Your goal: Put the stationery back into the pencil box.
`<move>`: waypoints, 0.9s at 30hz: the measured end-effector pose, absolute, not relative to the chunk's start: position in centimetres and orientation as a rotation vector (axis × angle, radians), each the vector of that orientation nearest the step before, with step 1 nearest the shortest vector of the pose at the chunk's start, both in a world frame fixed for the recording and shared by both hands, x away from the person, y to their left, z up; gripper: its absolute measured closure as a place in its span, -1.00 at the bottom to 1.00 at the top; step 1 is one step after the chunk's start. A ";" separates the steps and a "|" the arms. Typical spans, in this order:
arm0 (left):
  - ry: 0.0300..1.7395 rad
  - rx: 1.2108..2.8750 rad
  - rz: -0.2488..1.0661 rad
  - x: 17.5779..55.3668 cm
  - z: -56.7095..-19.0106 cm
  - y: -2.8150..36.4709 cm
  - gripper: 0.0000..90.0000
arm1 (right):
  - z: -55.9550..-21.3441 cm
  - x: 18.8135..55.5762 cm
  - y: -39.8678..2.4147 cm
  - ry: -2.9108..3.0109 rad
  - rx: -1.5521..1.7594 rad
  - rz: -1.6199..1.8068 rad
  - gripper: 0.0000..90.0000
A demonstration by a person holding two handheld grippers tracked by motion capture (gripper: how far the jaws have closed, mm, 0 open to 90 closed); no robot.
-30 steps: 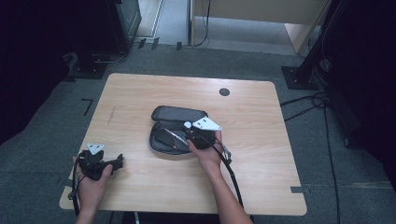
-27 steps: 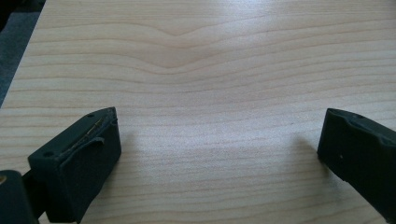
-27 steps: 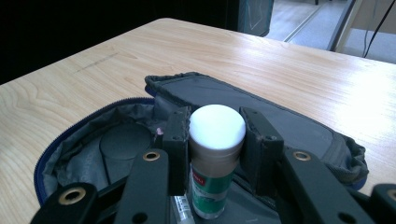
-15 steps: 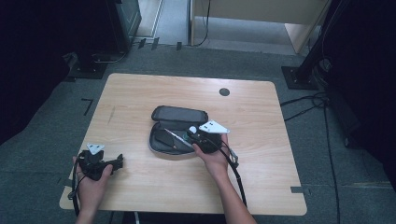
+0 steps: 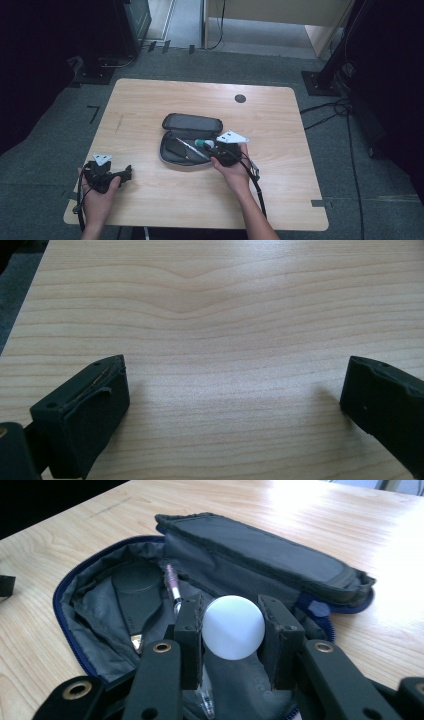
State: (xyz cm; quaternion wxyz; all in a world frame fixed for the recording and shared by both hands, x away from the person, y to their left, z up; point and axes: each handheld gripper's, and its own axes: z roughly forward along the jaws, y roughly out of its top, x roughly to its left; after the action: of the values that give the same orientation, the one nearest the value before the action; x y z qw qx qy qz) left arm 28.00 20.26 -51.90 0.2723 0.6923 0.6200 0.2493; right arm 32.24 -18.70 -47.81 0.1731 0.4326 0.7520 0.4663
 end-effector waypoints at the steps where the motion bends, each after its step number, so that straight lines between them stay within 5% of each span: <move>1: 1.669 1.864 0.671 28.0 -51.9 20.3 -1.00 | -47.9 32.3 -18.6 2.137 1.217 1.321 0.45; 27: 1.669 1.864 0.670 28.0 -51.9 20.3 -1.00 | -48.9 34.7 -17.4 2.296 1.258 1.235 0.42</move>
State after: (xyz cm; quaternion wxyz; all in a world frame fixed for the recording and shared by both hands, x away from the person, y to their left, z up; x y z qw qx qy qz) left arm 28.00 20.26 -51.90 0.2721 0.6925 0.6200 0.2491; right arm 34.67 -17.37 -48.86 0.1231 0.4313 0.7872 0.4232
